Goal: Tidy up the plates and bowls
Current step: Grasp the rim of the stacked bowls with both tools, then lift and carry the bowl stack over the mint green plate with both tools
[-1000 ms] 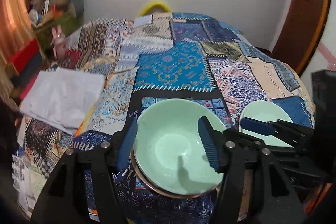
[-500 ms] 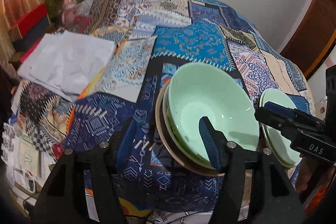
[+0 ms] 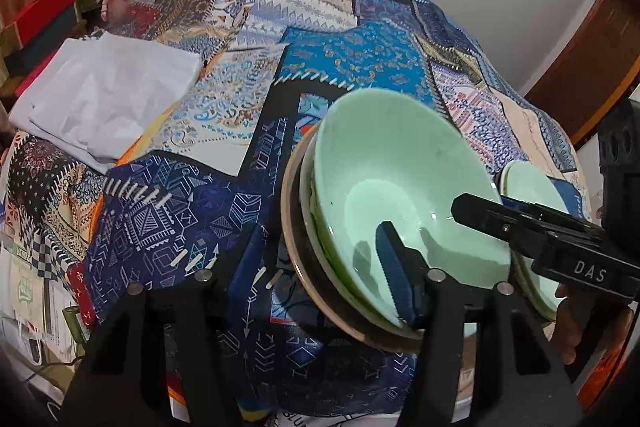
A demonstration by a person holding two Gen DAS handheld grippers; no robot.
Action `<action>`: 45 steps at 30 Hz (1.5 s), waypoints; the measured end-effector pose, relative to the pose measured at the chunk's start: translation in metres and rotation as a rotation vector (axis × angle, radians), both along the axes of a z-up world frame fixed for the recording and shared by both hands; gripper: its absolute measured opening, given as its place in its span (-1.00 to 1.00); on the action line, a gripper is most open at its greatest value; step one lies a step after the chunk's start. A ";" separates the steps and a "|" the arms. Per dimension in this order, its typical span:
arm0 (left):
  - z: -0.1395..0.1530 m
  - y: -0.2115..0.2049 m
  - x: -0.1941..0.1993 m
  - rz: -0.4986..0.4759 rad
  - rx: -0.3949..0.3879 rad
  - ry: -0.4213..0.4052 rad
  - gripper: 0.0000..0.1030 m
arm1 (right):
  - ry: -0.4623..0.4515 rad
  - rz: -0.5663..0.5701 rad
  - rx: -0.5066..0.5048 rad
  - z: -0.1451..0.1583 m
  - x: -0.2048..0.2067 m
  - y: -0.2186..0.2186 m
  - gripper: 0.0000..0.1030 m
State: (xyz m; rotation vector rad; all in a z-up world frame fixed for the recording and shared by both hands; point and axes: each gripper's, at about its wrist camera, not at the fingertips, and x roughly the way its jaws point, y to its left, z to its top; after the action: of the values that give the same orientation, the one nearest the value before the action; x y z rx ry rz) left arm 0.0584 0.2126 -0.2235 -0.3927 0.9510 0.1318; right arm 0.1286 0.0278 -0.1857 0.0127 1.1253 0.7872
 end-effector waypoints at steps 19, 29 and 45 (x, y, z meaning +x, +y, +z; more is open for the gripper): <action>-0.017 0.009 0.005 0.012 -0.085 -0.012 -0.25 | -0.044 0.011 -0.093 -0.010 -0.005 0.017 -0.17; -0.013 0.005 0.005 0.040 -0.075 0.000 -0.32 | -0.035 -0.043 -0.063 -0.009 -0.001 0.008 -0.48; -0.003 -0.005 0.010 0.084 -0.066 0.022 -0.32 | -0.012 -0.109 -0.001 0.001 0.004 -0.005 -0.48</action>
State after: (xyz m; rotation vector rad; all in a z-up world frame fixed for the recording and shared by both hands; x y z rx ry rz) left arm 0.0689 0.2074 -0.2269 -0.4927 0.9622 0.1820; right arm 0.1322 0.0226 -0.1846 0.0674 1.1042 0.6890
